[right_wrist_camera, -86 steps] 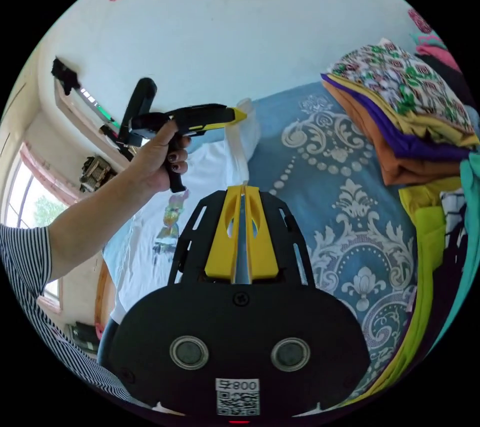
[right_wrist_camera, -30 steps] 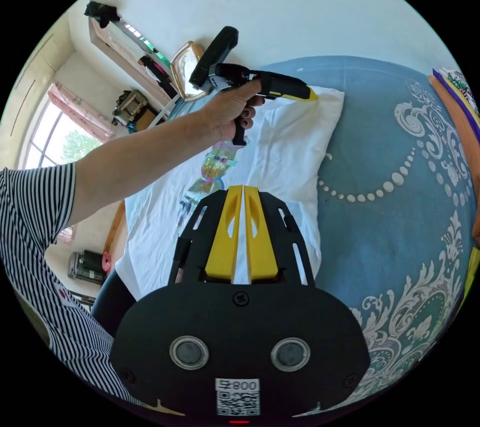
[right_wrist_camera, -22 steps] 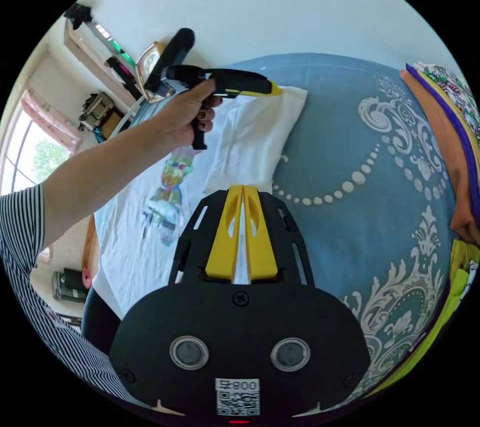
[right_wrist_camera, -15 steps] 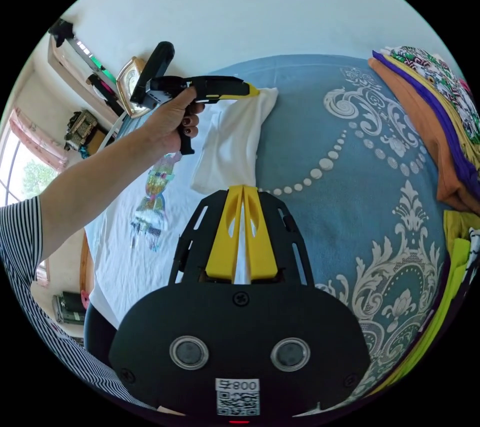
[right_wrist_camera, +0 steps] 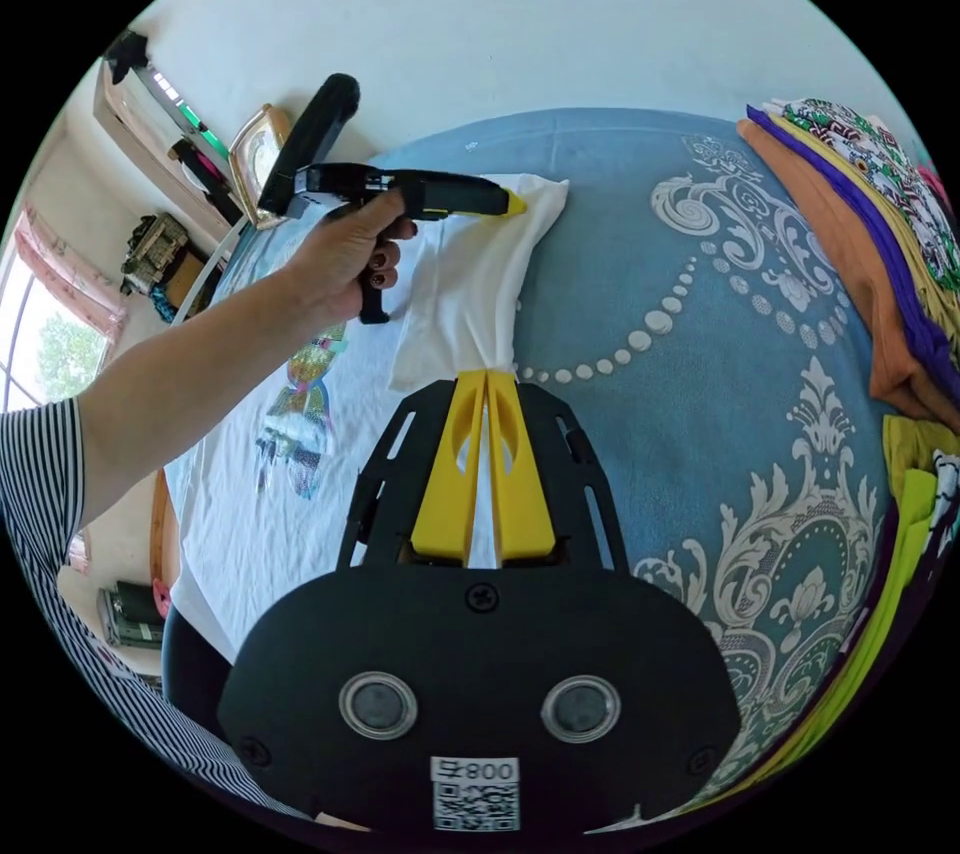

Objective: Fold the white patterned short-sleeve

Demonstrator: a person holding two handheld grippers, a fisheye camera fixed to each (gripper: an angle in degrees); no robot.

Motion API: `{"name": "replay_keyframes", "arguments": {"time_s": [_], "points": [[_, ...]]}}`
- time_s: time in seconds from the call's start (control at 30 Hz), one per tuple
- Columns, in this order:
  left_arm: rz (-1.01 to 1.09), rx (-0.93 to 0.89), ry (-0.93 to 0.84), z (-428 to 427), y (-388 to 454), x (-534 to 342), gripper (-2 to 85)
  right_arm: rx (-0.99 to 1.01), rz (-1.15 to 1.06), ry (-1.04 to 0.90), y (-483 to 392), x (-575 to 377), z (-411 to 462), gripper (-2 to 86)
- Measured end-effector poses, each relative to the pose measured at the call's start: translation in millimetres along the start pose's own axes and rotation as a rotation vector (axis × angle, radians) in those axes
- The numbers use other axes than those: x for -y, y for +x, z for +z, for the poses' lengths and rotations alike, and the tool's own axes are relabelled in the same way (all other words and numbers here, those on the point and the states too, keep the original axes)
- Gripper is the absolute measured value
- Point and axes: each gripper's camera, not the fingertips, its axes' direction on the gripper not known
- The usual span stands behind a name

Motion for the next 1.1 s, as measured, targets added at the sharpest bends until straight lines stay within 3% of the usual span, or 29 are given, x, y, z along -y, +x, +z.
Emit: {"name": "replay_keyframes", "arguments": {"time_s": [0.23,0.33,0.4,0.6,0.67,0.8,0.9,1.0,1.1], "points": [[0.010,-0.076,0.138,-12,6,-32,0.7,0.014,0.010,-0.001,11,8,-4,0.2],[0.028,-0.148,0.047,14,12,-43,0.4,0.004,0.010,-0.004,13,13,-6,0.1],[0.034,-0.067,-0.067,38,17,-48,0.3,0.000,0.007,-0.009,14,16,-7,0.1],[0.095,-0.145,-0.005,54,37,-65,0.1,-0.006,0.023,-0.011,22,23,-22,0.1],[0.116,-0.084,-0.152,93,44,-67,0.1,0.014,0.038,-0.018,28,25,-22,0.1],[0.103,-0.152,-0.102,106,43,-75,0.1,-0.017,0.062,-0.024,36,37,-33,0.0],[0.110,-0.065,-0.068,113,42,-90,0.1,-0.006,0.074,-0.027,39,44,-38,0.0],[0.084,-0.115,-0.146,146,33,-104,0.1,-0.019,0.071,-0.028,36,51,-41,0.0],[0.082,-0.156,-0.085,153,30,-117,0.1,-0.023,0.052,-0.022,29,59,-51,0.0]]}}
